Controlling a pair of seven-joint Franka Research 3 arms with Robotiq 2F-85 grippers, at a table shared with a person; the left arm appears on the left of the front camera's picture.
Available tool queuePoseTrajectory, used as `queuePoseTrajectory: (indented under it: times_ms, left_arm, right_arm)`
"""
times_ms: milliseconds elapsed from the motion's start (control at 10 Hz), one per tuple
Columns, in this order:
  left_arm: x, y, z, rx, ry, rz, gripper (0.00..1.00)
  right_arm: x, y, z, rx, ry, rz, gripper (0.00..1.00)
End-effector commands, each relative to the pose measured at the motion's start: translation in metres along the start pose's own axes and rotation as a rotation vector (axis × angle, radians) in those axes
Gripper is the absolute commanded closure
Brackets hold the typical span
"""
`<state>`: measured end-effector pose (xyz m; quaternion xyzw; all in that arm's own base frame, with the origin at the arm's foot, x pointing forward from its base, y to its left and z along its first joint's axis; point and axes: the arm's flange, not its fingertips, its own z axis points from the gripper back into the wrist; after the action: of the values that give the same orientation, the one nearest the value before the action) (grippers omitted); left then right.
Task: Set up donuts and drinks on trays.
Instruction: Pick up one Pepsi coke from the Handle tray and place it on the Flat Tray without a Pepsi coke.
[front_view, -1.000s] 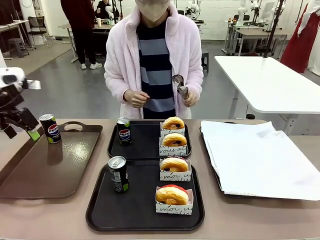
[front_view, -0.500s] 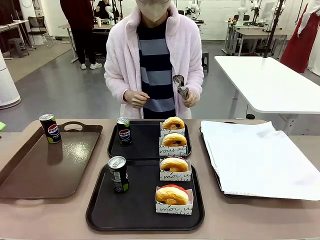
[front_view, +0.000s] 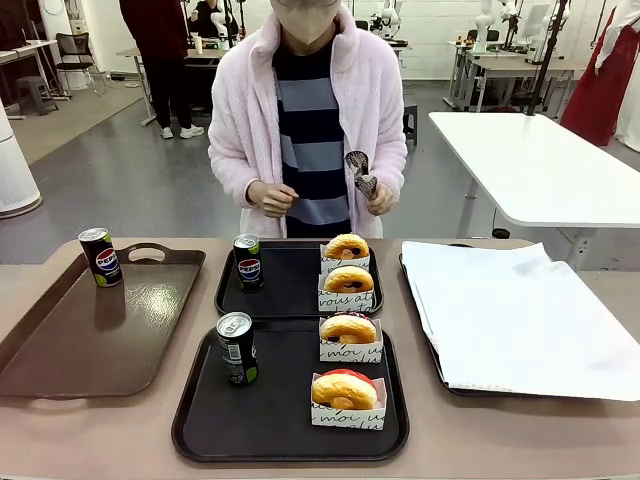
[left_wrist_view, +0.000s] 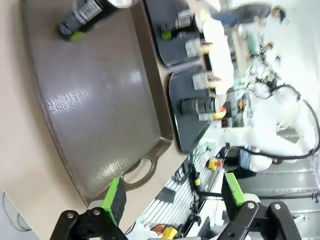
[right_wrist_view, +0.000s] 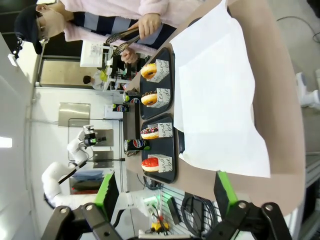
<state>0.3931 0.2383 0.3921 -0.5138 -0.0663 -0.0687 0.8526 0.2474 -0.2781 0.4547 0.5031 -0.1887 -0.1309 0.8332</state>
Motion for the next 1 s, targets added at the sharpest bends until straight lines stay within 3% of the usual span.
queuePoseTrajectory:
  times_ms: [0,400,900]
  left_arm:
    - [0.002,0.004,0.01,-0.053,-0.05,-0.029,0.0]
    - [-0.006,0.011,0.019,-0.083,-0.099,-0.014,0.0]
    - [-0.006,0.009,0.017,-0.062,-0.078,0.01,0.0]
  right_arm:
    - [0.002,-0.001,0.0,0.022,-0.012,0.018,0.0]
    - [0.002,-0.001,0.0,0.022,-0.012,0.018,0.0]
    - [0.002,-0.001,0.0,0.022,-0.012,0.018,0.0]
